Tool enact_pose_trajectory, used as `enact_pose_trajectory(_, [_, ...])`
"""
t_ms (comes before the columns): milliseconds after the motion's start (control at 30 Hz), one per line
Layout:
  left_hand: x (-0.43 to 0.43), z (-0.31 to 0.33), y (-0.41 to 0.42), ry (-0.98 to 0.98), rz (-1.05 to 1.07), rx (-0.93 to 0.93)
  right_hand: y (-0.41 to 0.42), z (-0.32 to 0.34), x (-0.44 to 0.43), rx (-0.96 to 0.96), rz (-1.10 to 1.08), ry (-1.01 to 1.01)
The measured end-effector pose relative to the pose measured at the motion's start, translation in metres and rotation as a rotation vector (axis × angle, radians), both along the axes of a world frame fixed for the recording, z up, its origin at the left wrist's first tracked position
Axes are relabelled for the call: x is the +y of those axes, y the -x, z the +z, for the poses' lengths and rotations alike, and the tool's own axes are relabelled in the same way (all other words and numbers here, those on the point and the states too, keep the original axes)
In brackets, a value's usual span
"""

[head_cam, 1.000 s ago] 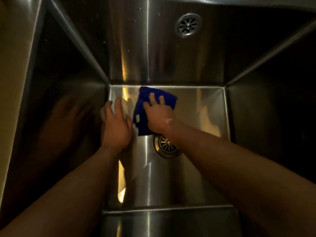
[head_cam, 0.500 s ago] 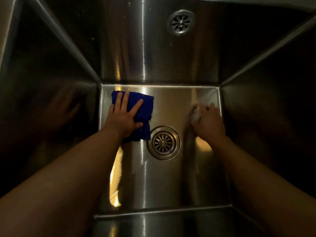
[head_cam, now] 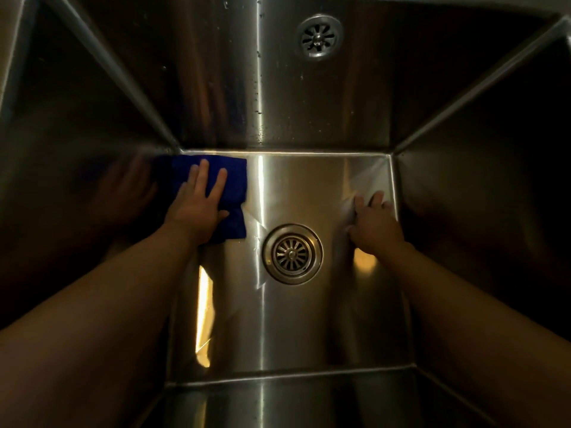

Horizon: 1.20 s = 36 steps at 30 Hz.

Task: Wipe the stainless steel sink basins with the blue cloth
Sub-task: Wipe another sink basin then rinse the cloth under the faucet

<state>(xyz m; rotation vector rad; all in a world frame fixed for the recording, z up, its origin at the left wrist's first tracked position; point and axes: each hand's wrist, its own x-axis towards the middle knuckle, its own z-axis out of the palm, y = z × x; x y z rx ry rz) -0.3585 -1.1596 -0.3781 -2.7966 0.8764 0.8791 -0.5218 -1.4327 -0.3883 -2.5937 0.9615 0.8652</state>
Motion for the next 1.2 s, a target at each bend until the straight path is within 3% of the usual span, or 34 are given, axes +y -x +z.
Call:
enact_pose_trajectory(467, [0.038,0.0,0.112,-0.338,0.022,0.323,0.001,0.011,0.0,0.022,0.054,-0.019])
enact_pose_trajectory(600, [0.046,0.007,0.14,-0.441,-0.007,0.394,0.012,0.012,0.003,0.011,0.009,-0.095])
enact_pose_trajectory(733, [0.056,0.008,0.168,-0.497,-0.019,0.474,0.046,0.012,0.018,0.073,0.102,-0.176])
enact_pose_trajectory(967, [0.071,0.0,0.183,-0.403,-0.044,0.362,0.07,0.007,0.022,0.133,0.164,-0.206])
enact_pose_trajectory(1200, [0.058,-0.003,0.167,-0.29,-0.007,0.254,0.071,0.003,0.027,0.052,0.196,-0.243])
